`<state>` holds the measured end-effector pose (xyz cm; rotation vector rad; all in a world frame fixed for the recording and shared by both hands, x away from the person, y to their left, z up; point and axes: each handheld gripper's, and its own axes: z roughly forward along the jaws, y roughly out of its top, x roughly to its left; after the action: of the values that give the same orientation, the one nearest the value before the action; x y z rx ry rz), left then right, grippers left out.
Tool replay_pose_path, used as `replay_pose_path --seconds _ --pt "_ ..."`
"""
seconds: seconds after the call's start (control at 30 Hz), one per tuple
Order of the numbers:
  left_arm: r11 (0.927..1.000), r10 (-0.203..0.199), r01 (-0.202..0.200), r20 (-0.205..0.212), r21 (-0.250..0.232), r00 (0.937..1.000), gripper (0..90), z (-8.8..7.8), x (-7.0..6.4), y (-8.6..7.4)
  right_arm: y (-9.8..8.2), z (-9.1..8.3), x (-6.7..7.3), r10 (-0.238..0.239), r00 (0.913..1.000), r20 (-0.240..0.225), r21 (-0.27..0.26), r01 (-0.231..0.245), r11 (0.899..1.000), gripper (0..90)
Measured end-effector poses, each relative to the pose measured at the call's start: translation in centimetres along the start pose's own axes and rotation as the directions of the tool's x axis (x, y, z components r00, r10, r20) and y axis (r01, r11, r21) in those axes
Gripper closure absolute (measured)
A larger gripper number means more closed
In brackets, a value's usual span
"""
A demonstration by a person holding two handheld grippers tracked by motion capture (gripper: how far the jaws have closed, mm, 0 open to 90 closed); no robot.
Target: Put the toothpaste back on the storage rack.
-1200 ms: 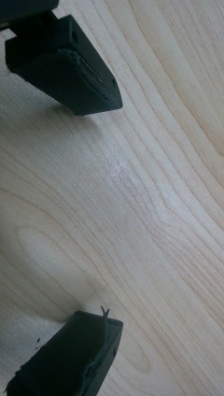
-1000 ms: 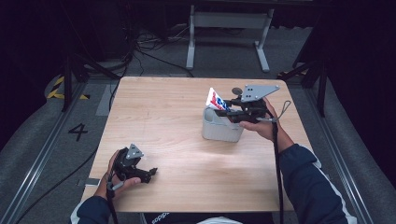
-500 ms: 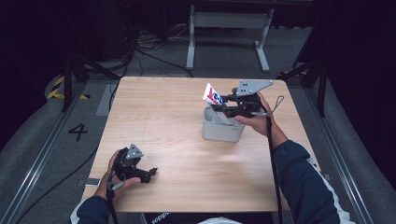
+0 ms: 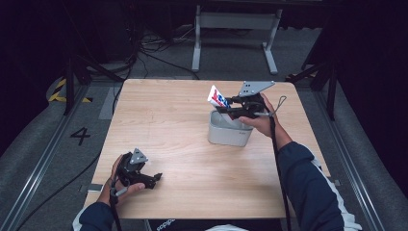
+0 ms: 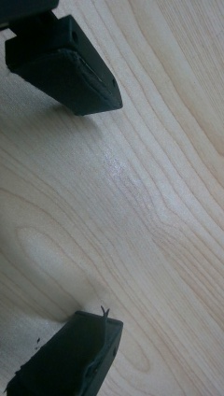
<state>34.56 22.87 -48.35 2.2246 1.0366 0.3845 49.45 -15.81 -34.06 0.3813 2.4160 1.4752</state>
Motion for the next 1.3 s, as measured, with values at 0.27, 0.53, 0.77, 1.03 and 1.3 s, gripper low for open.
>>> replay_pose_path --seconds 0.27,0.53,0.77,1.03,1.3 --pt "1.0000 0.002 -0.002 -0.001 -0.001 1.0000 0.1 0.0 0.0 0.0 -0.8 0.3 -0.5 0.008 1.0000 0.005 0.021 -0.008 1.000 63.1" --pt "1.0000 0.005 -0.005 -0.002 -0.003 1.0000 0.1 0.0 0.0 0.0 -1.5 0.8 -0.3 -0.010 0.9999 -0.002 0.060 0.010 0.998 62.9" --pt "1.0000 -0.002 0.002 -0.002 -0.001 1.0000 0.1 0.0 0.0 0.0 -2.2 0.4 -0.4 -0.003 1.0000 0.000 0.073 0.003 0.997 62.6" --pt "1.0000 0.001 -0.001 -0.001 0.000 1.0000 0.1 0.0 0.0 0.0 -3.2 -0.1 -0.5 -0.003 0.9999 0.011 0.108 0.002 0.994 62.0" --pt "1.0000 0.003 -0.003 -0.001 0.001 1.0000 0.1 0.0 0.0 0.0 -3.9 -1.0 -0.6 -0.002 0.9999 0.012 0.140 0.000 0.990 61.3"
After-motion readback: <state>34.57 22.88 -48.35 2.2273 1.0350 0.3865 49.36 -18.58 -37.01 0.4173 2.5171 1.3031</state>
